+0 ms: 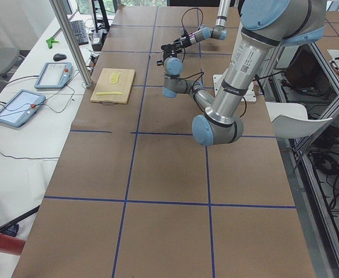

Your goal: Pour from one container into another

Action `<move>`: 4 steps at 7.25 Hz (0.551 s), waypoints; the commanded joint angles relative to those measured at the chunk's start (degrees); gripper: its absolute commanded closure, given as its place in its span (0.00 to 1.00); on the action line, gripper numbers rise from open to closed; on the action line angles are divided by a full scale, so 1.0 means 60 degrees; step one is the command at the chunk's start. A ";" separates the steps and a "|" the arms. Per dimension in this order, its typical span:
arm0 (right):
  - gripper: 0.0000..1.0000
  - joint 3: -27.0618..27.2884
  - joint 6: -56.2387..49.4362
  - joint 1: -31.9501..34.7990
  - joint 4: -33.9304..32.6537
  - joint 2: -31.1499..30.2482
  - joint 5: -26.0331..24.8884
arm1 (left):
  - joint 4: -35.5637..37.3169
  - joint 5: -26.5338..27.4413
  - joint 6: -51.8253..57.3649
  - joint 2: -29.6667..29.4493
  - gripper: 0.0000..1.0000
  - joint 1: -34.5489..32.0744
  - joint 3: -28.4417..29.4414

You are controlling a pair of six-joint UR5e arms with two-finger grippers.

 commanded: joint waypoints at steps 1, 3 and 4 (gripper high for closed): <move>0.00 0.0014 0.0000 0.0000 0.0001 0.0012 -0.0015 | 0.0002 0.0000 0.0000 -0.0005 1.00 0.0000 0.0000; 0.00 0.0087 -0.0058 0.0029 0.0015 -0.0003 -0.0073 | 0.0002 0.0000 0.0000 -0.0005 1.00 0.0000 0.0000; 0.00 0.0218 -0.0160 0.0029 0.0015 -0.0003 -0.0262 | 0.0002 0.0000 0.0000 -0.0005 1.00 0.0000 0.0000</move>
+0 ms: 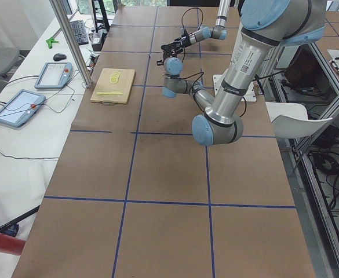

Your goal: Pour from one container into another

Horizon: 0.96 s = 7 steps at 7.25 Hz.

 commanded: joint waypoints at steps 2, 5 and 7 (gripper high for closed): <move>0.00 0.1303 -0.0747 0.0069 -0.0024 -0.0166 -0.0178 | 0.0000 0.0000 0.0000 0.0000 1.00 0.0000 0.0000; 0.00 0.2319 -0.1762 0.1089 -0.0127 -0.0283 0.0999 | 0.0000 0.0000 0.0000 0.0000 1.00 0.0000 0.0000; 0.00 0.2568 -0.2359 0.3075 -0.0229 -0.0721 0.3936 | -0.0015 0.0000 0.0000 0.0000 1.00 -0.0015 0.0000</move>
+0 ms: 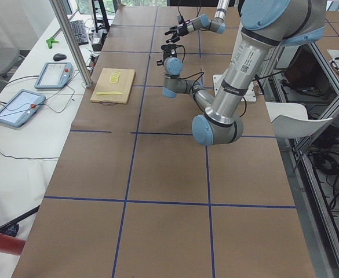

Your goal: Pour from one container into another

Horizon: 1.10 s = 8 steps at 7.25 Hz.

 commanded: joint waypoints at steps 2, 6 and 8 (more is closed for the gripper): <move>0.00 0.0198 -0.1322 0.4513 -0.0689 -0.0505 0.6812 | -0.0005 0.0000 0.0000 0.0000 1.00 0.0004 0.0000; 0.00 -0.0007 -0.7620 0.9972 -0.5323 -0.0417 1.3368 | -0.0005 0.0000 0.0000 0.0000 1.00 -0.0010 0.0000; 0.00 0.0023 -0.9876 1.1103 -0.8942 -0.0344 1.3594 | -0.0020 0.0000 0.0000 0.0000 1.00 -0.0010 -0.0015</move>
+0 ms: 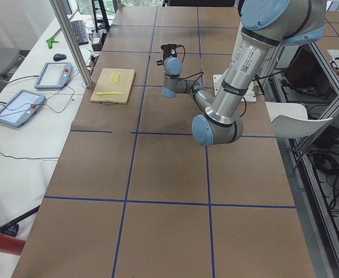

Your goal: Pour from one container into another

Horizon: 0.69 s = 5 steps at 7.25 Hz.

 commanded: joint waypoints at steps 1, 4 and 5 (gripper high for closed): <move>0.00 0.0031 -0.1349 0.0949 -0.3367 -0.0254 0.0229 | -0.0005 0.0000 -0.0014 -0.0014 1.00 -0.0016 -0.0012; 0.00 0.0076 -0.1291 0.0951 -0.3864 -0.0608 0.0695 | -0.0386 0.0000 -0.0994 0.0000 1.00 -0.0191 -0.0245; 0.00 0.0075 -0.1348 0.0951 -0.3849 -0.0608 0.0654 | -0.0415 0.0000 -0.1170 0.0000 1.00 -0.0424 -0.0406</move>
